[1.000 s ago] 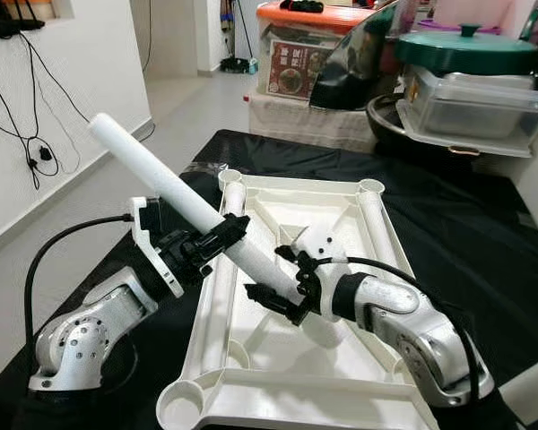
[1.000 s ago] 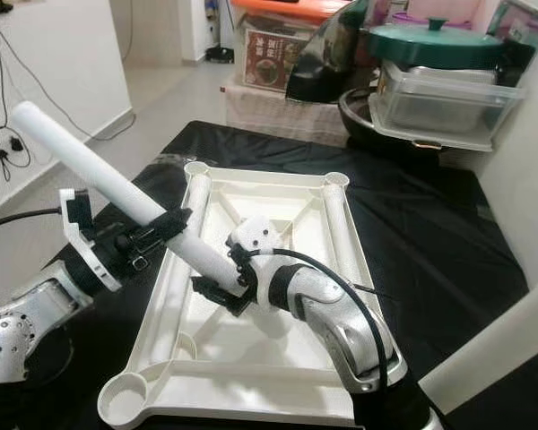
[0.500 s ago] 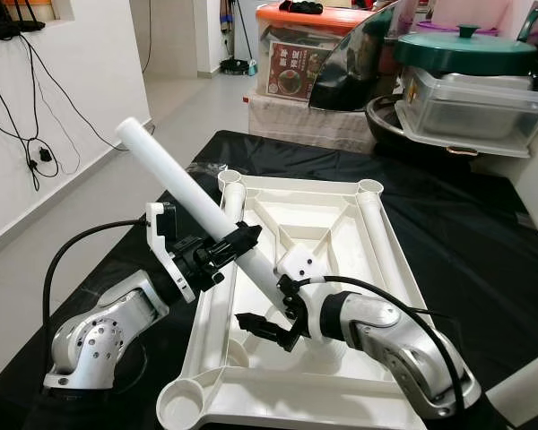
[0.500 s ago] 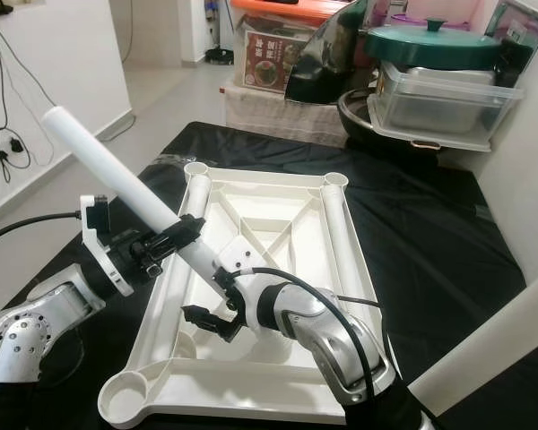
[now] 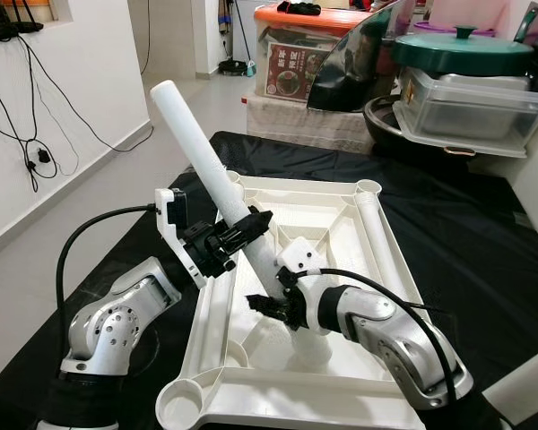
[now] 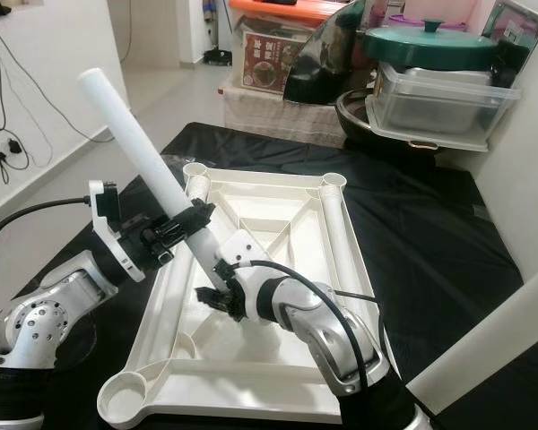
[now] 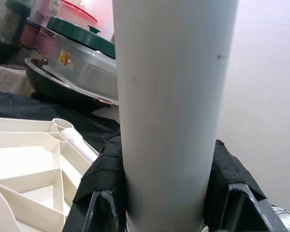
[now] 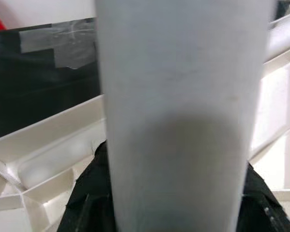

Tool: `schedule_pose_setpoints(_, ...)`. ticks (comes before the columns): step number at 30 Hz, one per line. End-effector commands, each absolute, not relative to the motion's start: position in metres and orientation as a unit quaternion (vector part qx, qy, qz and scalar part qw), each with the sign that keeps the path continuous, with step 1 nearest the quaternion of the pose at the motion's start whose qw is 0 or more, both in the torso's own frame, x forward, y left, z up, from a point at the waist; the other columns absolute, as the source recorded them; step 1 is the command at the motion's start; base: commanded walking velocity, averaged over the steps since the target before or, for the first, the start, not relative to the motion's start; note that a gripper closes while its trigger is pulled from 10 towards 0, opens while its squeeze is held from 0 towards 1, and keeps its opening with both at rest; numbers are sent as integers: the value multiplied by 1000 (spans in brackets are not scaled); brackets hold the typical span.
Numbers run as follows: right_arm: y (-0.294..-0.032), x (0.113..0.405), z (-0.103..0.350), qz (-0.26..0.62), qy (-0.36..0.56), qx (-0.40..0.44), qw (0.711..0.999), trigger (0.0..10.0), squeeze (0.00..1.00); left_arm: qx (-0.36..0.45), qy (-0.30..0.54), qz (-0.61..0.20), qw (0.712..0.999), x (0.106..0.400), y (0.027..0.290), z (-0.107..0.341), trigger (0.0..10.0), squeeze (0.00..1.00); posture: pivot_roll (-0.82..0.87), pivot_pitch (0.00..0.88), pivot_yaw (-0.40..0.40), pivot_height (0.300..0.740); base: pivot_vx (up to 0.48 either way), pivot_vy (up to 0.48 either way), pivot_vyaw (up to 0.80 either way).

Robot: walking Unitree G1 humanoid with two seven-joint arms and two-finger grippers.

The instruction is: Building children table

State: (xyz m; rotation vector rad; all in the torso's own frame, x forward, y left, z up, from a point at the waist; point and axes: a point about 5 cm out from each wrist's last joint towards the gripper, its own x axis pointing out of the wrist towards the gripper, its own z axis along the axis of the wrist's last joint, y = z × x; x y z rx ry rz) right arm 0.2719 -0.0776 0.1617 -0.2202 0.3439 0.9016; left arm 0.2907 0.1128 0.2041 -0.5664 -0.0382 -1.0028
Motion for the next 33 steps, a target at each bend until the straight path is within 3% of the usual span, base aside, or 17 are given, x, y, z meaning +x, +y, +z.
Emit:
schedule_pose_setpoints(1, -74, 266, 156, 447, 179, -92, 872, 0, 0, -256, -3, -478, 841, 289, 108, 198, 10000, 0, 59, 0, -75, 740, 0, 0, 0)
schedule_pose_setpoints(2, -74, 266, 156, 444, 179, -89, 873, 0, 0, -255, -3, -476, 842, 290, 109, 197, 10000, 0, 59, 0, -75, 740, 0, 0, 0)
schedule_pose_setpoints(3, -76, 267, 157, 441, 178, -86, 875, 0, 0, -252, -6, -472, 845, 291, 109, 197, 10000, 627, 57, 0, -76, 740, 0, 0, 0)
schedule_pose_setpoints(5, -76, 267, 157, 440, 177, -85, 877, 0, 0, -250, -8, -469, 847, 292, 110, 196, 10000, 627, 57, 0, -76, 740, 0, 0, 0)
schedule_pose_setpoints(6, -78, 268, 158, 436, 176, -83, 879, 0, 0, -249, -10, -462, 851, 294, 111, 196, 10000, 1000, 56, 0, -77, 740, 0, 0, 0)
schedule_pose_setpoints(10, -79, 269, 159, 432, 174, -81, 881, 0, 0, -244, -14, -458, 855, 295, 112, 195, 10000, 1000, 56, 0, -77, 740, 0, 0, 0)
schedule_pose_setpoints(13, -97, 278, 165, 388, 164, -66, 904, 0, 0, -250, -44, -440, 861, 295, 122, 201, 10000, 1000, 59, 0, -82, 740, 0, 0, 0)
schedule_pose_setpoints(16, -99, 280, 166, 380, 162, -63, 908, 0, 0, -252, -48, -439, 861, 294, 124, 202, 10000, 1000, 59, 0, -82, 740, 0, 0, 0)
schedule_pose_setpoints(25, -127, 302, 189, 262, 90, -14, 961, 0, 0, -261, -69, -479, 835, 272, 134, 217, 10000, 1000, 68, 0, -82, 740, 0, 0, 0)
schedule_pose_setpoints(26, -134, 307, 193, 235, 76, -1, 969, 0, 0, -258, -68, -496, 826, 265, 133, 218, 10000, 0, 68, 0, -82, 740, 0, 0, 0)
schedule_pose_setpoints(28, -143, 313, 199, 187, 50, 25, 981, 0, 0, -254, -70, -513, 817, 255, 131, 219, 10000, 0, 83, 0, -85, 740, 0, 0, 0)
schedule_pose_setpoints(33, -152, 319, 206, 132, 19, 53, 990, 0, 0, -261, -65, -476, 838, 258, 137, 212, 10000, 0, 93, 0, -84, 740, 0, 0, 0)
